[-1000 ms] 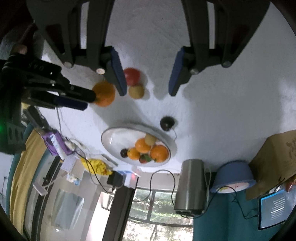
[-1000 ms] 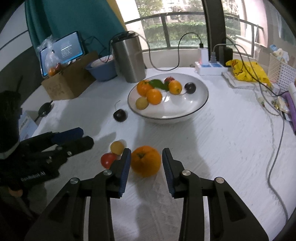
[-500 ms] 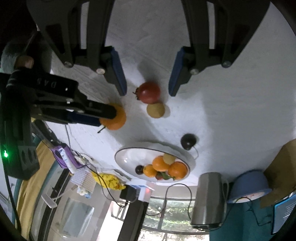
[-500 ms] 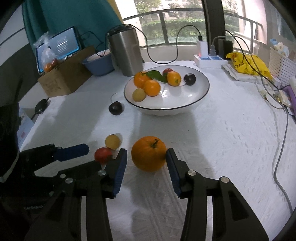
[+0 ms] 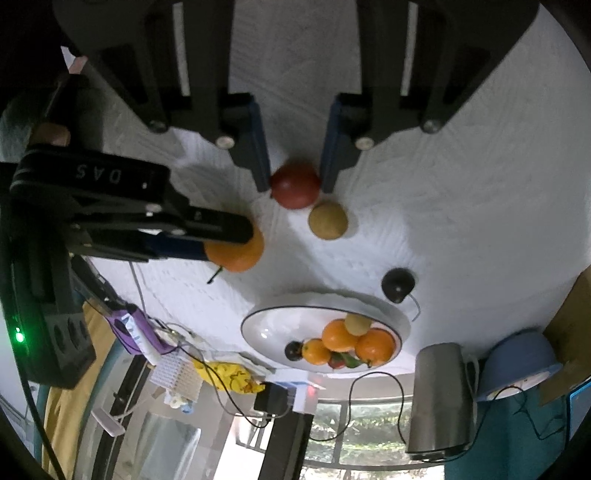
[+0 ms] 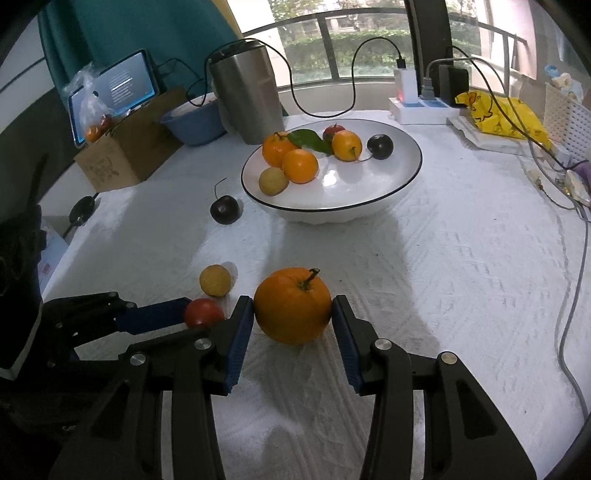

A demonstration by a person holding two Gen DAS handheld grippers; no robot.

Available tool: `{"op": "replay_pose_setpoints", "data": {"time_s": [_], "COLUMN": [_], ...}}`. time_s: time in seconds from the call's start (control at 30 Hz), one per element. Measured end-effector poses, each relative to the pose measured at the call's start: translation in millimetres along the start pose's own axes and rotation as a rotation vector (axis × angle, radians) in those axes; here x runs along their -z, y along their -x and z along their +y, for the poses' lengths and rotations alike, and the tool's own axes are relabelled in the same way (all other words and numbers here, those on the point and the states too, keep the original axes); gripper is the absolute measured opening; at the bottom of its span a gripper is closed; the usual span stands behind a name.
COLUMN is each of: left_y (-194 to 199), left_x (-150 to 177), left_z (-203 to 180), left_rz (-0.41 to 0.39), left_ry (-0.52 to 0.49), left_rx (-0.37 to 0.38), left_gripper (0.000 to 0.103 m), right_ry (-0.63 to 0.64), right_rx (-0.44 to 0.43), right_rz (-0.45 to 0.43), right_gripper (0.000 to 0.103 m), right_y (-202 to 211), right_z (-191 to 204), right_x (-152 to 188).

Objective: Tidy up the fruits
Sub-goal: 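Grasp a second red tomato with the left tool while the right tool grasps an orange, then carry the tomato with the left tool while the right tool carries the orange to the plate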

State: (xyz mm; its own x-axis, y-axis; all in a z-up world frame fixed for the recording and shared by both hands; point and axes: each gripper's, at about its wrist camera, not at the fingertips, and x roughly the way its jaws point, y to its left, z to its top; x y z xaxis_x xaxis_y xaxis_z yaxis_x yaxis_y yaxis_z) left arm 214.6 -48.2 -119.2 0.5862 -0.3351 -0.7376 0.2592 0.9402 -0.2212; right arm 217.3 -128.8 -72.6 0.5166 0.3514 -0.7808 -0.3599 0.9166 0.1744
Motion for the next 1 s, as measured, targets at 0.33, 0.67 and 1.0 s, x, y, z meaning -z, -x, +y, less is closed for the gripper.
{"op": "replay_pose_setpoints", "data": {"time_s": [0.33,0.67,1.0], "left_y": [6,15,19], "left_x": [-3,-16,-40], "left_z": [-4,-8,-14], "left_rz": [-0.014,-0.045,-0.085], "left_ry": [-0.007,-0.018,-0.05], "left_rx": [0.007,0.007,0.0], "left_gripper": [0.028,0.028,0.028], "right_ry": [0.002,0.004,0.005], "right_rx": [-0.012,-0.005,0.005], "right_rz": [-0.018,-0.058,-0.103], "right_gripper": [0.046,0.046,0.046], "right_y": [7,22,37], "right_z": [0,-3,-14], "right_x": [0,-12,-29]}}
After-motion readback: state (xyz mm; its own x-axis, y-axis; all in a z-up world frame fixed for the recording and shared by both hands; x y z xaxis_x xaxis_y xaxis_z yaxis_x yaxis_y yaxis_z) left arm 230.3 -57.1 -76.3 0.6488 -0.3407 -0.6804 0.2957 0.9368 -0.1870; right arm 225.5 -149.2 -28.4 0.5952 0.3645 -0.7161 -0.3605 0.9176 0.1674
